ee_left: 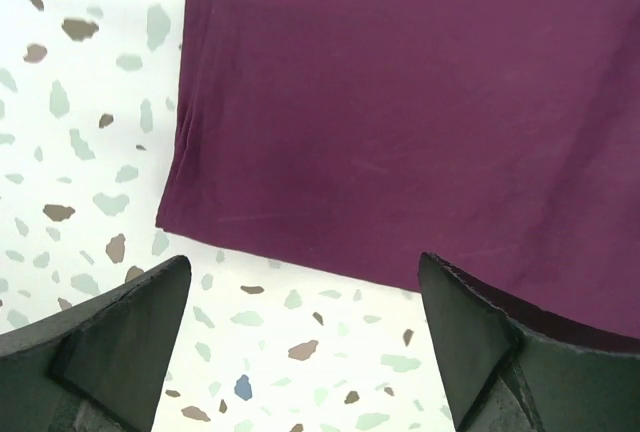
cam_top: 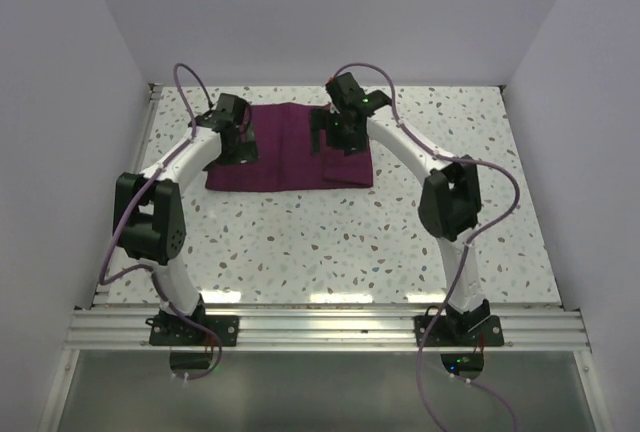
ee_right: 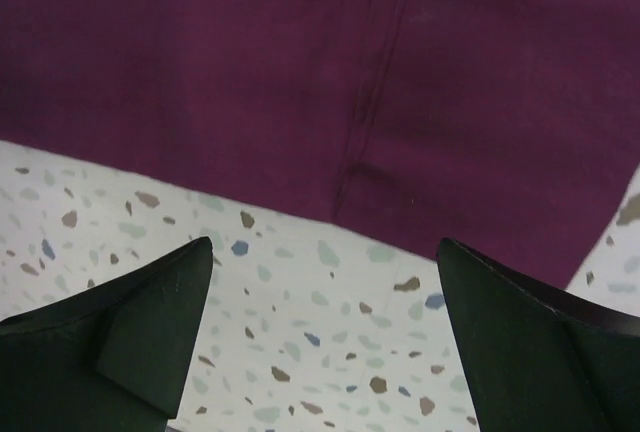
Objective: Open and lay out the surgical kit
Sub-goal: Open the surgical kit at the center of the board.
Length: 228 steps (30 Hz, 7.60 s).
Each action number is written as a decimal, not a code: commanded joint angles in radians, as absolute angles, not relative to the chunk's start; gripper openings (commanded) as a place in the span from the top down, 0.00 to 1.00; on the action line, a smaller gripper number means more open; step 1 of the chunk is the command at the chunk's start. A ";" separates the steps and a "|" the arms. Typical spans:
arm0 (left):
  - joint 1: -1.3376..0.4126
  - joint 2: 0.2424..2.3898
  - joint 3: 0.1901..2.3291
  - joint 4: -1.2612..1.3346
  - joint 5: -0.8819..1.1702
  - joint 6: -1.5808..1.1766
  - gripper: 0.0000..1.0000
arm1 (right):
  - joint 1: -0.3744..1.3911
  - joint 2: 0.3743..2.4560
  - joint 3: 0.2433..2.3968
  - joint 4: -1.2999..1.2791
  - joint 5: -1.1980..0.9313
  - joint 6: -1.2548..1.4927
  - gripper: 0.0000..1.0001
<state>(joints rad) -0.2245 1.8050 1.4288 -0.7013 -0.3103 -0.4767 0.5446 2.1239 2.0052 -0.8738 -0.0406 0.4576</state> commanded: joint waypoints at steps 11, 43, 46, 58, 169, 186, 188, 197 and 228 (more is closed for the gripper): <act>-0.198 1.759 1.354 -0.634 -0.279 -0.454 0.00 | 0.548 2.453 2.264 -1.037 0.048 0.440 0.23; -0.198 1.959 1.347 -0.620 -0.265 -0.476 0.37 | 0.195 2.082 1.772 -0.989 0.323 0.471 1.00; -0.196 1.951 1.347 -0.629 -0.265 -0.474 0.37 | 0.147 2.109 1.707 -0.995 0.354 0.523 1.00; -0.199 1.901 1.295 -0.624 -0.256 -0.463 0.37 | 0.072 1.938 1.646 -0.989 0.385 0.520 0.02; -0.348 1.511 1.387 -0.853 -0.321 -0.558 0.26 | 0.170 1.712 1.556 -0.531 -0.094 0.591 1.00; -0.348 1.776 1.844 -0.953 -0.345 -0.613 0.24 | 0.307 0.744 0.888 -1.201 -0.100 0.502 1.00; -0.350 1.773 1.848 -0.951 -0.341 -0.637 0.25 | 0.305 0.704 0.900 -1.262 -0.089 0.544 1.00; -0.361 1.746 1.803 -0.959 -0.348 -0.663 0.24 | 0.310 0.770 0.962 -1.411 -0.063 0.520 0.02; -0.382 2.189 2.065 -0.764 -0.089 -0.419 0.31 | 0.310 1.930 1.878 -0.954 -0.069 0.485 0.16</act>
<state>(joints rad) -0.3985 2.2345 2.1181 -0.7746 -0.1524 -0.4263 0.3084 1.7752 1.7023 -0.9840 -0.0734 0.5133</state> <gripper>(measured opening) 0.709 0.858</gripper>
